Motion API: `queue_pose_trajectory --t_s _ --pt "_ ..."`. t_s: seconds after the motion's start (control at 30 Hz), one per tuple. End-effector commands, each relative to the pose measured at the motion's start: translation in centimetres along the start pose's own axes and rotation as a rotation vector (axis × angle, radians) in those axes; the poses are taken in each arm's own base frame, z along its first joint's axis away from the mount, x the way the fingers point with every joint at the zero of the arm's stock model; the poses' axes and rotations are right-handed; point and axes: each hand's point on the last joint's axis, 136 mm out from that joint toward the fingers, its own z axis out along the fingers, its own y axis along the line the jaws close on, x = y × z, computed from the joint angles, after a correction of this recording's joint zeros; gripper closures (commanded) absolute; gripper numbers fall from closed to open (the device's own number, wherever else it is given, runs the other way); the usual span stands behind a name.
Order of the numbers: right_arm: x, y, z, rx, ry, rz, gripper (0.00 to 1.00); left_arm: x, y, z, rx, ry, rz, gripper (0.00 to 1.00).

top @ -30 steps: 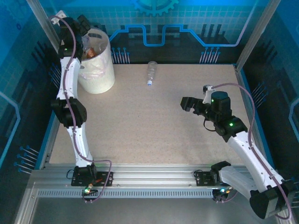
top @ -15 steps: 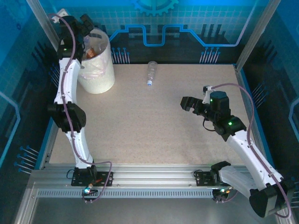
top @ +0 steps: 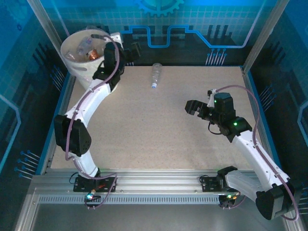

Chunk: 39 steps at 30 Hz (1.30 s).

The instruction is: Put the plastic bottles in the bin

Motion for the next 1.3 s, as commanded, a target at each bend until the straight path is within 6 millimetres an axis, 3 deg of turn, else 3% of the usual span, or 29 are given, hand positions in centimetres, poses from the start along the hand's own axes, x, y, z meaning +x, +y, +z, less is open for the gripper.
queue_pose_trajectory --t_s 0.0,0.23,0.37,0.6,0.73,1.03,1.27 --pt "-0.4 0.4 -0.7 -0.010 0.000 0.020 0.00 1.2 -1.5 -0.3 -0.011 -0.026 0.024 0.01" --pt "0.0 0.6 -1.1 -0.024 0.015 0.016 0.00 10.1 -2.1 3.7 -0.045 0.188 0.019 0.01" --pt "0.1 0.6 -1.5 -0.024 0.006 0.001 0.00 15.4 -3.5 6.3 0.021 0.349 0.008 0.01" --pt "0.2 0.1 -2.0 -0.006 -0.014 -0.019 0.00 21.9 -3.0 9.9 -0.029 0.520 0.064 0.01" --pt "0.3 -0.1 -1.8 0.000 -0.009 -0.025 0.00 24.4 -2.8 11.4 -0.041 0.574 0.140 0.02" --pt "0.6 -0.4 -1.2 0.012 0.007 -0.037 0.00 28.1 -2.5 13.8 -0.047 0.626 0.228 0.10" --pt "0.7 -1.0 -0.4 0.034 0.023 -0.054 0.00 29.9 -3.4 15.2 0.004 0.632 0.213 0.20"
